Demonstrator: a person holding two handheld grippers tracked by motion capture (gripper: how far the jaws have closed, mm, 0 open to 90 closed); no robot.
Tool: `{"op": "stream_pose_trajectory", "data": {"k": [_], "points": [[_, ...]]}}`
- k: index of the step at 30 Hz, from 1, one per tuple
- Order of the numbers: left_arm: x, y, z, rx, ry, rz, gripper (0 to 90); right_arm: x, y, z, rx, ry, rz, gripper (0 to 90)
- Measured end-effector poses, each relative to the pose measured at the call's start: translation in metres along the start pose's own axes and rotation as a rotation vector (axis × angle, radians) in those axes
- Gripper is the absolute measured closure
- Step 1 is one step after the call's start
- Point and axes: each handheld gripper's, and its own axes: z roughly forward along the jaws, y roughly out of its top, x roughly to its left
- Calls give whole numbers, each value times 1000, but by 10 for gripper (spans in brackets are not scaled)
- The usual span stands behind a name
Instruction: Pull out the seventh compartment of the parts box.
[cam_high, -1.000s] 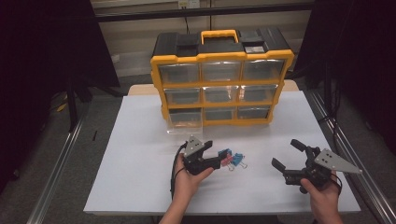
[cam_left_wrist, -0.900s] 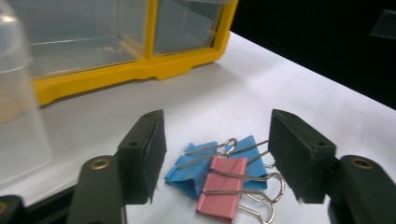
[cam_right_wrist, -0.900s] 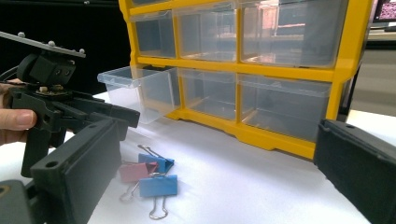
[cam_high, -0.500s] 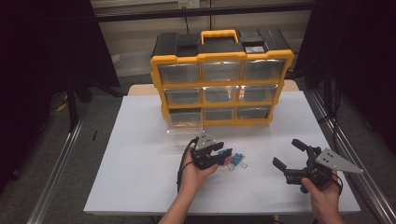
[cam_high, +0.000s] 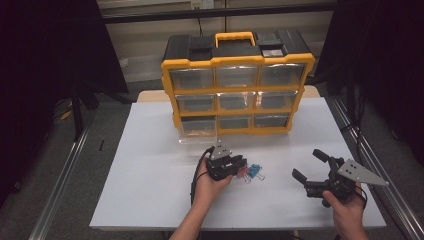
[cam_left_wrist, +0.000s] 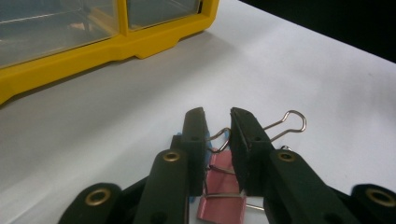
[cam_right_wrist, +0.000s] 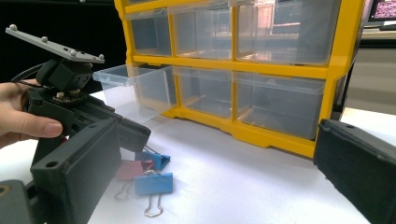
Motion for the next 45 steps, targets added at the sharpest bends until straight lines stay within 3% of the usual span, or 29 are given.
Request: {"op": "stream_pose_trajectory", "data": {"k": [10, 13, 17, 22, 28, 38, 45], "points": [[8, 5, -8, -30, 10, -32, 867, 0, 0, -2, 3, -7, -4, 11], [10, 6, -11, -27, 32, -53, 874, 0, 0, -2, 5, -7, -4, 11], [13, 7, -13, -36, 32, -76, 883, -1, 0, -2, 0, -5, -5, 11], [14, 8, -16, -29, 57, -75, 889, -1, 0, -3, 0, -5, -4, 11], [18, 9, -21, -47, 54, -111, 897, 0, 0, -3, 3, -7, -4, 12], [15, 25, -23, -59, 58, -97, 897, -1, 0, -5, -2, -4, -4, 12], [16, 35, -28, -57, 55, -112, 898, -1, 0, -4, -2, -8, 1, 12]]}}
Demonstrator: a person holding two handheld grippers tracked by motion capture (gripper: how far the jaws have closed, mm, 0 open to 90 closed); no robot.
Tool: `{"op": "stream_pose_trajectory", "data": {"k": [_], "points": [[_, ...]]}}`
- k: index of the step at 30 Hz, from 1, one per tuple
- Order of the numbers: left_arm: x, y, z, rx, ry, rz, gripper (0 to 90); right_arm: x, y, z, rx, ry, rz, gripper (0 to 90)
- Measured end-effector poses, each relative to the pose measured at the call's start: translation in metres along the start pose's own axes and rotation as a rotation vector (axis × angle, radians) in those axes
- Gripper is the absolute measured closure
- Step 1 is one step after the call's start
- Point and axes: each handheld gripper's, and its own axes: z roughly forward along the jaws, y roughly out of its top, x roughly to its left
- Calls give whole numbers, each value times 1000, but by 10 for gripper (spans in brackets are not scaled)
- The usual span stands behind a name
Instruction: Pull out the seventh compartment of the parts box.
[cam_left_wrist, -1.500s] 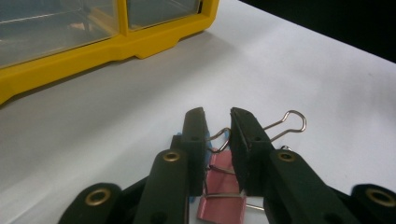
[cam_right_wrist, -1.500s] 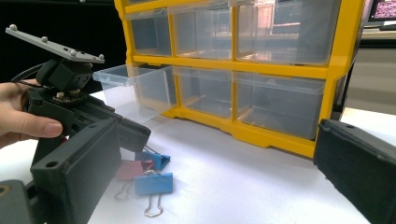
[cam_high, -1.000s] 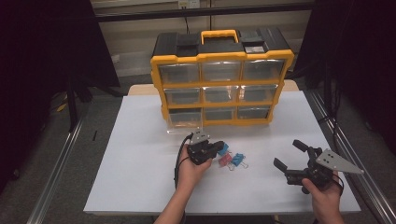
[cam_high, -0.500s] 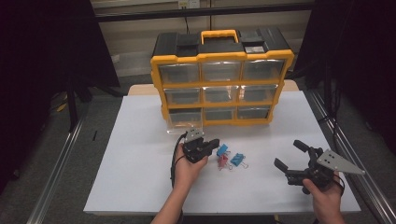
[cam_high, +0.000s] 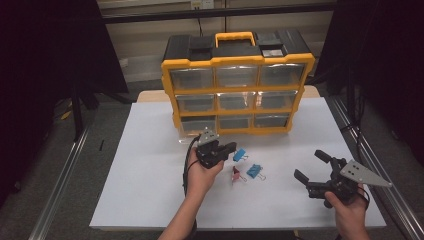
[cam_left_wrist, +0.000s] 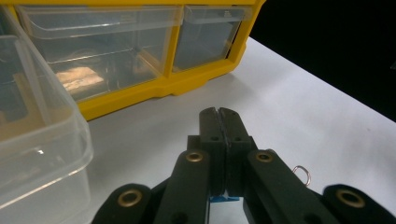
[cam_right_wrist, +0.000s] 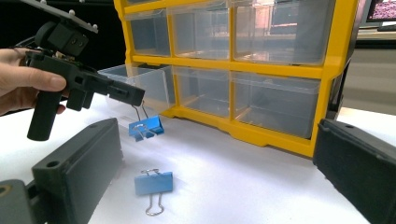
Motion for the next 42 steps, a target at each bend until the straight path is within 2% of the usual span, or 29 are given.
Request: {"op": "stream_pose_trajectory", "data": {"k": [4, 5, 6, 13, 17, 29, 30, 36, 39, 41, 42], "points": [[0, 6, -3, 5, 7, -4, 898, 0, 0, 0, 1, 2, -1, 11], [0, 7, -3, 3, -3, -6, 898, 0, 0, 0, 1, 3, -1, 12], [0, 8, -4, 9, 7, -3, 898, 0, 0, 0, 1, 3, -3, 12], [0, 16, -5, 23, -10, -27, 897, 0, 0, 0, -1, 4, -3, 12], [0, 21, -5, 38, -9, -19, 898, 0, 0, 0, -1, 5, -2, 12], [2, 33, -8, 53, -15, -48, 897, 1, 0, 0, -2, 5, -3, 12], [3, 34, -9, 51, -26, -40, 898, 1, 0, 0, -2, 6, -3, 12], [4, 41, -11, 62, -19, -39, 897, 1, 0, 0, -2, 6, -2, 11], [4, 44, -11, 54, -15, -58, 897, 0, 0, 0, -1, 4, -1, 12], [6, 46, -12, 63, -18, -47, 898, 1, 0, 0, 0, 4, -1, 12], [6, 47, -12, 60, -17, -56, 898, 1, 0, 0, 1, 4, -1, 11]]}}
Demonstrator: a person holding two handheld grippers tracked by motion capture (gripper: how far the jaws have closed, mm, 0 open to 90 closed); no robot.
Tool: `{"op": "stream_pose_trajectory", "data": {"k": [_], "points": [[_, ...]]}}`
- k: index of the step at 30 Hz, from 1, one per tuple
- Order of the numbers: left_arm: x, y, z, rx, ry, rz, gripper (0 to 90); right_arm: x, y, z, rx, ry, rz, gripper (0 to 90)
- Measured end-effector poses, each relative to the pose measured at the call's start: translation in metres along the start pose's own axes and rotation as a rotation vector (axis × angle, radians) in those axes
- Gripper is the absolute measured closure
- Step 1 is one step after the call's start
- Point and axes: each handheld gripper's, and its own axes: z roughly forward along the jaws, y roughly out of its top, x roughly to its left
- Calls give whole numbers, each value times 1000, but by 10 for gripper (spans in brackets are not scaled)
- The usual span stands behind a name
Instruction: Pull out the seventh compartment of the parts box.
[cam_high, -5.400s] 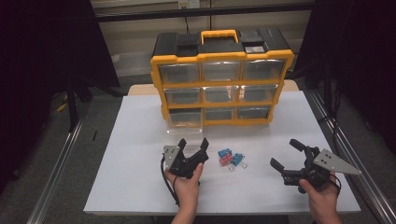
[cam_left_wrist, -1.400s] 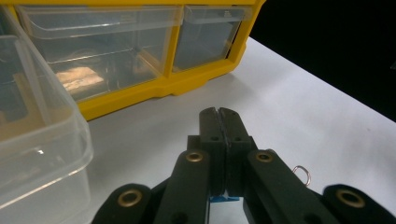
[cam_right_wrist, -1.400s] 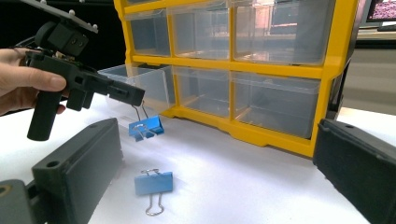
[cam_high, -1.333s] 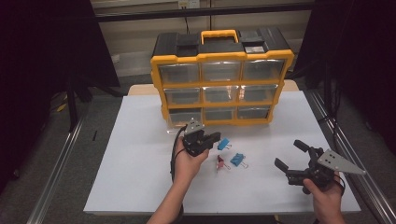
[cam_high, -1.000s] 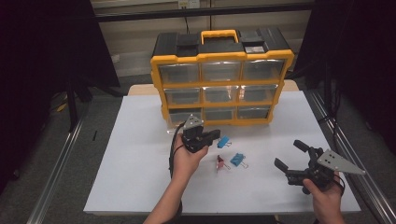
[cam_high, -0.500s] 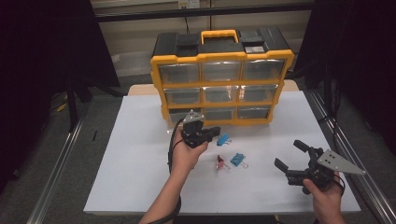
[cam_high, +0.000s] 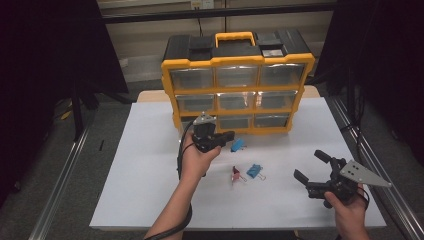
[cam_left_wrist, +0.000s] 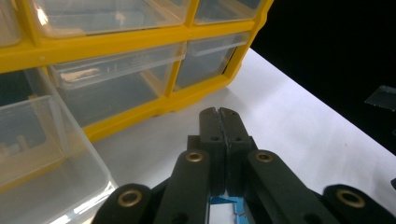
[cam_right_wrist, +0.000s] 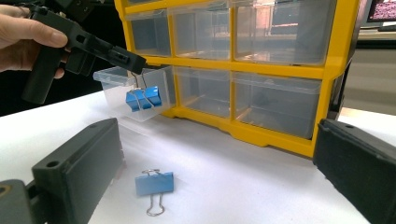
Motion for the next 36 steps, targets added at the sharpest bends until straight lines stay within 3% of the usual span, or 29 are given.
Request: {"op": "stream_pose_trajectory", "data": {"k": [36], "points": [[13, 40, -20, 28, 36, -17, 897, 0, 0, 0, -4, -1, 4, 11]]}}
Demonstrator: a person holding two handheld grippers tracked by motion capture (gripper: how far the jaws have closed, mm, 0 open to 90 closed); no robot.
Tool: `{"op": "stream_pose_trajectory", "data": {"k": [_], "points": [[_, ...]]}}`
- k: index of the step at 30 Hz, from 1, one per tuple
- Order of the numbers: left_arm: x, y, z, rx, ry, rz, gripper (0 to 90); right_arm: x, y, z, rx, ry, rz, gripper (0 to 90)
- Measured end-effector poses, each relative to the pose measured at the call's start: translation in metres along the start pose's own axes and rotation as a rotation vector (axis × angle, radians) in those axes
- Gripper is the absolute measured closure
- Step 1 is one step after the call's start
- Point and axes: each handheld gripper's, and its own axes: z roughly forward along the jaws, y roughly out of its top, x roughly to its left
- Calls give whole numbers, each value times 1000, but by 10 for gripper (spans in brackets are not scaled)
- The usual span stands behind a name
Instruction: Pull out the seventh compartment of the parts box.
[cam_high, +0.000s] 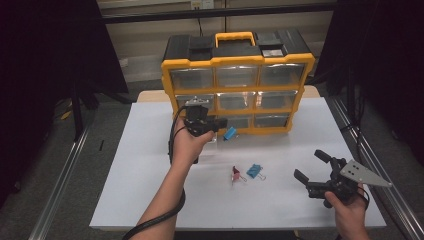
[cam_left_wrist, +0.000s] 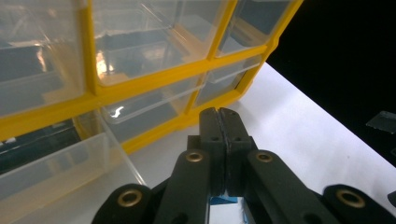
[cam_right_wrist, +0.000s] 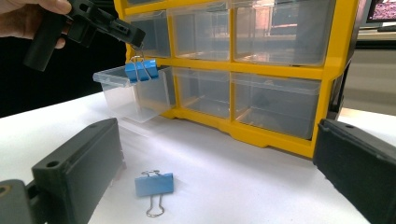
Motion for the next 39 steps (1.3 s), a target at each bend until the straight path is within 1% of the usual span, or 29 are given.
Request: {"op": "stream_pose_trajectory", "data": {"k": [2, 4, 5, 6, 7, 8, 9, 14, 15, 16, 17, 18, 20, 21, 23, 26, 27, 28, 29, 31, 32, 35, 37, 39], "points": [[2, 1, -2, 1, 6, 7, 897, 0, 0, 0, 0, -2, -3, 11], [3, 3, -3, 5, 13, 5, 898, 0, 0, 0, -1, -2, -3, 11], [3, 3, -3, -2, 16, -1, 897, 0, 0, 0, 0, -1, -1, 11], [4, 4, -5, 8, 21, 5, 898, 0, 0, 0, 1, 0, -2, 11], [5, 5, -5, -1, 16, -2, 897, 0, 0, 0, 2, 0, -3, 11], [6, 6, -6, -2, 21, 6, 898, 0, 0, 0, 2, 0, -3, 12], [6, 6, -7, 2, 23, 1, 897, 0, 0, 0, 1, 0, -3, 11], [11, 8, -11, -5, 39, -3, 897, 0, 0, 1, 1, -1, -5, 11], [12, 8, -12, -7, 40, 0, 897, 0, 0, 1, 0, 0, -7, 11], [13, 8, -13, -9, 42, -6, 897, 1, 0, 1, 1, 4, -5, 11], [14, 8, -14, -9, 52, -9, 897, 1, 0, 1, 1, 5, -5, 11], [16, 8, -15, -6, 51, -3, 897, 1, 0, 1, 1, 5, -6, 11], [18, 8, -16, -14, 54, -14, 897, 0, 0, 1, 2, 2, -8, 11], [20, 8, -18, -8, 65, -6, 898, 0, 0, 1, 1, 3, -7, 11], [23, 8, -20, -13, 71, -19, 897, 0, 0, 1, 1, 3, -5, 11], [27, 7, -23, -16, 84, -18, 897, 1, 0, 1, 2, 2, -6, 11], [27, 7, -23, -22, 89, -29, 897, 1, 0, 1, 2, 2, -7, 11], [28, 7, -24, -10, 92, -17, 897, 1, 0, 1, 3, 2, -8, 11], [29, 7, -25, -12, 99, -13, 897, 1, 0, 1, 3, 1, -6, 11], [30, 6, -25, -17, 104, -20, 897, 1, -1, 1, 4, 5, -5, 11], [31, 6, -26, -9, 116, -8, 897, 1, -1, 1, 4, 5, -5, 11], [33, 4, -27, -23, 122, -24, 897, 1, -1, 1, 3, 2, -6, 11], [36, 3, -28, -12, 127, -20, 897, 1, -1, 1, 4, 5, -4, 11], [37, 3, -28, -6, 141, -19, 897, 1, -1, 1, 5, 4, -3, 11]]}}
